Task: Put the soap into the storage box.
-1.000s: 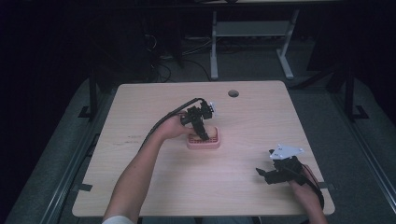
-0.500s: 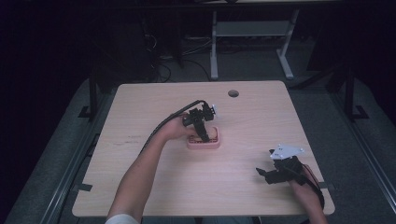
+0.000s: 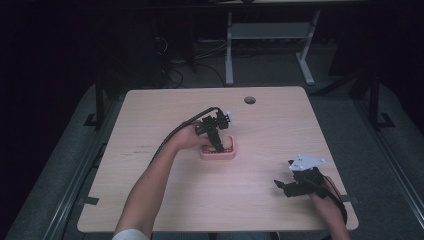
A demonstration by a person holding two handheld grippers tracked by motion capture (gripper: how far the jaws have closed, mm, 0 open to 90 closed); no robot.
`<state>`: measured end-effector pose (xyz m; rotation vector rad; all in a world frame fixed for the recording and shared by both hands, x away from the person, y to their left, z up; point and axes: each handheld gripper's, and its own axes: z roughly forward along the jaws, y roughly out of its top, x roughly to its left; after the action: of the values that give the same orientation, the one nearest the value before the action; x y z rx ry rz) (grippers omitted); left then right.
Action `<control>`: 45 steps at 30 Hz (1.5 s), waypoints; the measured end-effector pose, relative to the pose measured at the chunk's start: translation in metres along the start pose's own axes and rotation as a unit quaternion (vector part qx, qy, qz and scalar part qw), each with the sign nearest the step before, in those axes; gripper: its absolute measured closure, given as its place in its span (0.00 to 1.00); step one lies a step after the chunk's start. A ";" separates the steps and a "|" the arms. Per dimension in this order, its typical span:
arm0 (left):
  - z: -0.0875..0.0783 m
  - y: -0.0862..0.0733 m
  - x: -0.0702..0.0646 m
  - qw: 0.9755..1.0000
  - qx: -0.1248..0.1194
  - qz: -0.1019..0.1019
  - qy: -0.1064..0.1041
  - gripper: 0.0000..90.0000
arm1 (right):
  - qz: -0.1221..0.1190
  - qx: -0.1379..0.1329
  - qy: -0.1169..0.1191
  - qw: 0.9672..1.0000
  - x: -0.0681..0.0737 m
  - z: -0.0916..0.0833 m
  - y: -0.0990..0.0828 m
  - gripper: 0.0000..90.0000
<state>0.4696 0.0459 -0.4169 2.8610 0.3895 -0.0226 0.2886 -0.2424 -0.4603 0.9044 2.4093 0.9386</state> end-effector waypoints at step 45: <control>-0.046 -0.020 -0.032 0.999 -0.037 0.026 0.029 0.28 | -0.004 0.001 -0.003 1.000 0.001 0.001 0.002 0.15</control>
<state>0.4328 0.0678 -0.3755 2.8027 0.3205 0.0822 0.2888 -0.2402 -0.4596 0.8977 2.4070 0.9288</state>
